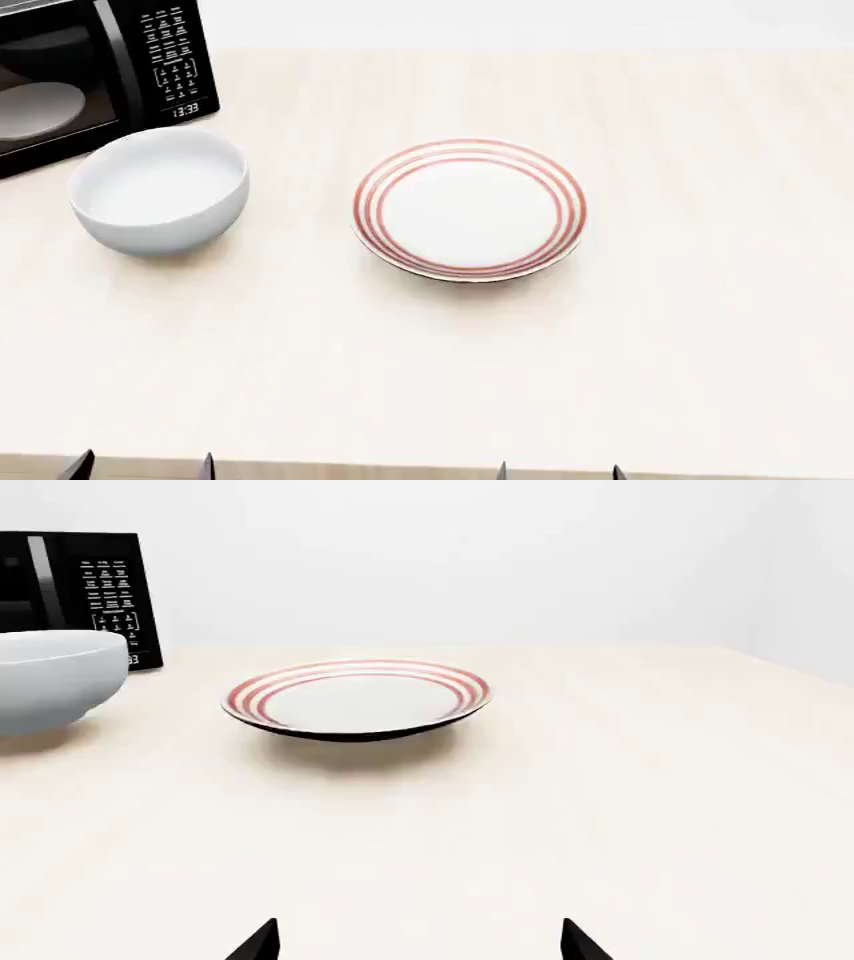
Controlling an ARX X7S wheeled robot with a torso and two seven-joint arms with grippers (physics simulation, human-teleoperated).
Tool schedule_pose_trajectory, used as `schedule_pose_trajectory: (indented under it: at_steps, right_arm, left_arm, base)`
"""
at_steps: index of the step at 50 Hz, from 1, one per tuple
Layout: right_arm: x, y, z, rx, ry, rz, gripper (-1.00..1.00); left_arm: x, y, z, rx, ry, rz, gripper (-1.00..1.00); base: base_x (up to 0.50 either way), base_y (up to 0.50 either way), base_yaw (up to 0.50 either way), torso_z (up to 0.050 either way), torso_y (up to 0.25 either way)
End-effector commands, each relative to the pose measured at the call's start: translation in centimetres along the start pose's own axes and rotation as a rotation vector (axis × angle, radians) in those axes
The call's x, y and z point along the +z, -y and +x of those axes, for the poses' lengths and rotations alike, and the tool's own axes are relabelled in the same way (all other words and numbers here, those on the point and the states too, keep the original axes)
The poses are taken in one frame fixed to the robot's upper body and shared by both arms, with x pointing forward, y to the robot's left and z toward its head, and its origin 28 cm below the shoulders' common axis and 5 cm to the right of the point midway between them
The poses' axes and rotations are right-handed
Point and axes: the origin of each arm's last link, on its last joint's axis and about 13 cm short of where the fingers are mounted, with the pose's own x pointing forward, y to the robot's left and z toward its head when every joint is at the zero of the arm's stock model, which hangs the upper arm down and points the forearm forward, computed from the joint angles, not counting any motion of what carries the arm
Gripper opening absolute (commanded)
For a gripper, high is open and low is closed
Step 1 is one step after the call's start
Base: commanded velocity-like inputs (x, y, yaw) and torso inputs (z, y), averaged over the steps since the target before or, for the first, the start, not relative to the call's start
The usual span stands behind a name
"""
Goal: Put the white bowl to the right of the plate.
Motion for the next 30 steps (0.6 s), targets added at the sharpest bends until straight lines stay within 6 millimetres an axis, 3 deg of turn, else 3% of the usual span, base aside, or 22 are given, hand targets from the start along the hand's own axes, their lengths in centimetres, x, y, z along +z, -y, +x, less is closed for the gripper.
schedule_pose_trajectory:
  at_steps: [1,4,8,10,12,14,20,22,24,26,30]
  right_arm:
    - [-0.2,0.0,0.1,0.0,0.0,0.0,1.0]
    - [0.3,0.1,0.1,-0.012,-0.002,0.028,1.0]
    - [0.9,0.1,0.2,-0.031,-0.039,0.022,1.0]
    - [2.0,0.0,0.7,-0.13,-0.036,0.005,1.0]
    - [3.6,0.0,0.9,-0.186,-0.031,-0.077,1.0]
    - [5.9,0.1,0.9,-0.068,-0.042,-0.014,1.0]
    - [11.6,0.5,1.2,0.048,0.024,0.006,1.0]
    - [13.1,0.6,1.4,0.058,0.036,-0.01,1.0]
    - [14.1,0.6,1.6,0.057,0.042,-0.008,1.0]
    - [15.3,0.8,1.9,0.023,0.045,0.0,1.0]
    - [17.2,1.2,2.4,-0.085,0.127,-0.07,1.0]
  left_arm:
    - [-0.1,0.0,0.1,0.0,0.0,0.0,1.0]
    - [0.2,-0.4,0.9,0.076,-0.156,0.049,1.0]
    - [1.3,-0.5,0.8,-0.012,-0.222,-0.084,1.0]
    - [2.6,-0.3,0.3,-0.043,-0.201,-0.087,1.0]
    - [3.8,-0.3,0.4,0.004,-0.102,0.014,1.0]
    - [5.3,-0.2,0.5,-0.039,-0.12,-0.042,1.0]
    - [10.0,-0.2,0.6,-0.097,-0.105,-0.096,1.0]
    - [11.7,-0.4,0.9,-0.067,0.005,-0.071,1.0]
    - [12.7,-0.5,1.1,-0.016,0.12,-0.039,1.0]
    - [13.8,-0.5,1.1,-0.092,0.048,-0.028,1.0]
    - [15.5,-0.8,1.3,-0.084,0.088,0.03,1.0]
  base:
    - [0.0,0.0,0.0,0.0,0.0]
    - [0.0,0.0,0.0,0.0,0.0]
    - [0.0,0.0,0.0,0.0,0.0]
    - [0.0,0.0,0.0,0.0,0.0]
    - [0.0,0.0,0.0,0.0,0.0]
    - [0.0,0.0,0.0,0.0,0.0]
    - [0.0,0.0,0.0,0.0,0.0]
    - [0.0,0.0,0.0,0.0,0.0]
    - [0.0,0.0,0.0,0.0,0.0]
    - [0.0,0.0,0.0,0.0,0.0]
    - [0.0,0.0,0.0,0.0,0.0]
